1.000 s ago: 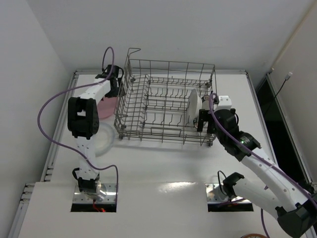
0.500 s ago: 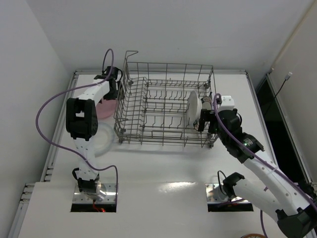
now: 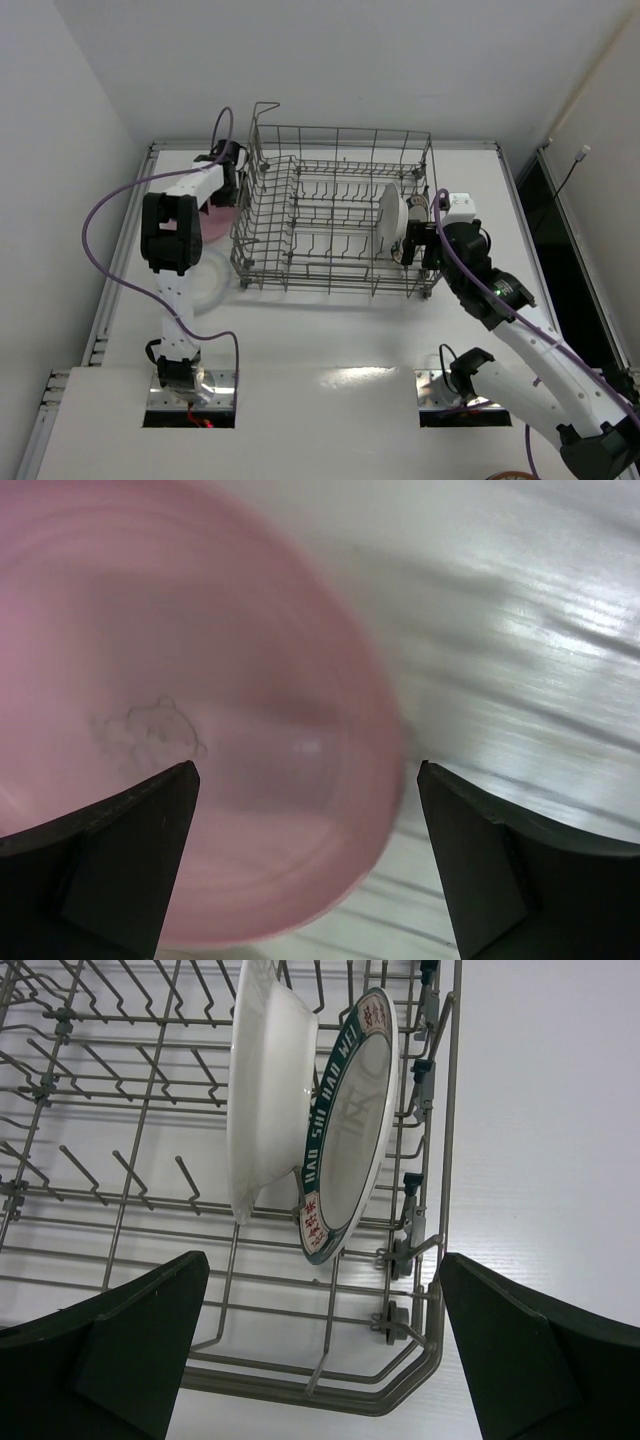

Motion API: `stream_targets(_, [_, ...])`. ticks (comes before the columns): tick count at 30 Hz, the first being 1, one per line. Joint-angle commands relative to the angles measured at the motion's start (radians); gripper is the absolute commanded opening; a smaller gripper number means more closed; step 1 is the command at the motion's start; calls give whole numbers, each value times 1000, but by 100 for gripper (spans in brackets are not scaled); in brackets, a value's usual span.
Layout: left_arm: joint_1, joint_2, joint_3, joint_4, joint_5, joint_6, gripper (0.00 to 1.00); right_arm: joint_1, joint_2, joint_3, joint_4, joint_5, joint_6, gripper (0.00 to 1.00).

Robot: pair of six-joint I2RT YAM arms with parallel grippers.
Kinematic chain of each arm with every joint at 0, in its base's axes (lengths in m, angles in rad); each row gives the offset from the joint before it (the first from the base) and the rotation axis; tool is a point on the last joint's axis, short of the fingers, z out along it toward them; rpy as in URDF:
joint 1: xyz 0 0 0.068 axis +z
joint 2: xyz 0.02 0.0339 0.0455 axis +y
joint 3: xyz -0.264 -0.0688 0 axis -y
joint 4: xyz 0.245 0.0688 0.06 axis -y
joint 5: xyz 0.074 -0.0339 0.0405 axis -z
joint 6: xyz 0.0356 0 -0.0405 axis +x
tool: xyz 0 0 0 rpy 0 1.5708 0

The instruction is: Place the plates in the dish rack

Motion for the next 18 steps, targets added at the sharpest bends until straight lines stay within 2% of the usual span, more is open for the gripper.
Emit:
stream_targets(1, [-13, 38, 7, -30, 46, 4, 90, -6, -4, 8, 26, -10, 11, 100])
stream_targets(8, [-13, 3, 7, -30, -6, 4, 90, -6, -4, 8, 35, -19, 11, 100])
stream_targets(14, [-4, 25, -12, -30, 3, 4, 89, -6, 7, 8, 36, -28, 11, 100])
stream_targets(15, [-4, 37, -13, -39, 3, 4, 86, -6, 7, 8, 36, -28, 11, 100])
stream_targets(16, [-4, 37, -13, -40, 29, 13, 73, -6, 7, 8, 36, -28, 11, 100])
stream_targets(18, [-4, 46, -13, -40, 42, 22, 58, -6, 7, 8, 26, -18, 11, 100])
